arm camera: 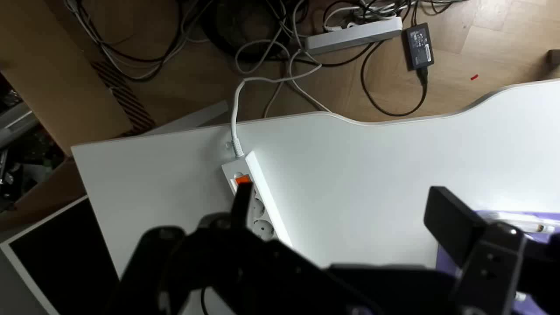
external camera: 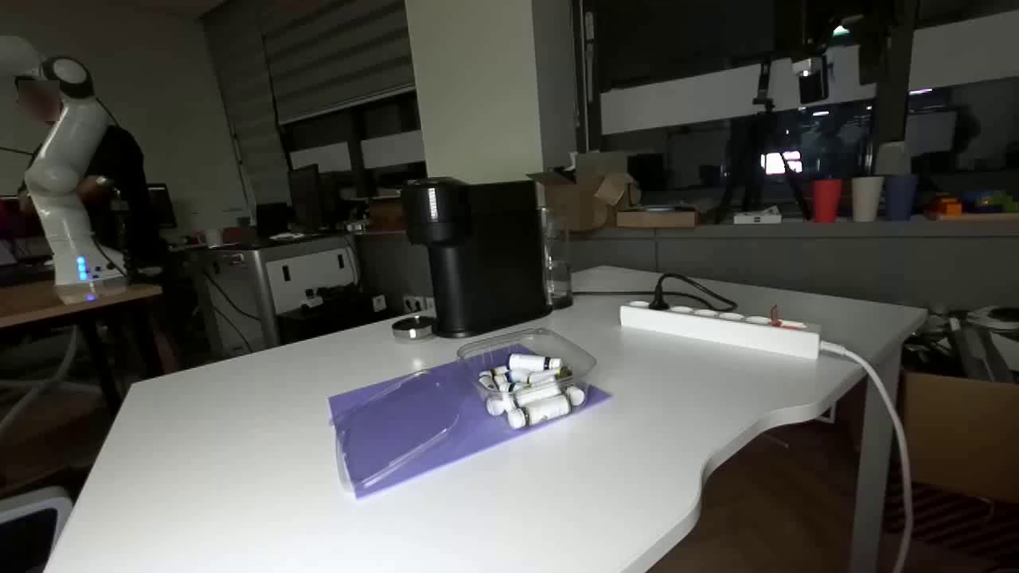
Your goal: Close the plastic container.
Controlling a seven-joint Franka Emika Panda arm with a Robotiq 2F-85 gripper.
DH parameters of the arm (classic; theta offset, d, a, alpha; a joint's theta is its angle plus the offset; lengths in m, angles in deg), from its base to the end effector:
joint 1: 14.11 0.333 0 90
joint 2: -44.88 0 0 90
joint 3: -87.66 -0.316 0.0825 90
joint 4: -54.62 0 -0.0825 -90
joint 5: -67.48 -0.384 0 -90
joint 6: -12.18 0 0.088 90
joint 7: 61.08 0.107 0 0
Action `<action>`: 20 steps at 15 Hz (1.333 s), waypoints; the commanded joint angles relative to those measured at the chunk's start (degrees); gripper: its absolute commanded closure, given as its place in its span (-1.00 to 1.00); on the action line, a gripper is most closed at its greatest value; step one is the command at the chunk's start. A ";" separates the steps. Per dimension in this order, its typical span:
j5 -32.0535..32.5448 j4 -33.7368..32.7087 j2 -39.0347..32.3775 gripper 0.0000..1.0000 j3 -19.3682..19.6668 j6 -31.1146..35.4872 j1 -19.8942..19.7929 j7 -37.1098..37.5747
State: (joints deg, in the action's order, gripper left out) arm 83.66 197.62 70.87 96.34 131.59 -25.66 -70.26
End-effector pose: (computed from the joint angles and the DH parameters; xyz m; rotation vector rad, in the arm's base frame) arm 0.3788 -0.1560 0.4478 2.9539 -0.0661 -0.0071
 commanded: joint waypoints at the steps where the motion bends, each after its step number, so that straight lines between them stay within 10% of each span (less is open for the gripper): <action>1: 0.16 -0.10 0.03 -1.00 0.35 -0.13 0.41 0.15; 11: 0.16 -0.10 0.03 -1.00 0.35 -0.09 0.41 0.15; 20: 10.35 11.26 -2.89 -1.00 -6.56 22.61 6.83 -5.31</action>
State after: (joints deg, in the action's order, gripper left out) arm 90.21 205.46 69.74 92.07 147.75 -20.32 -75.51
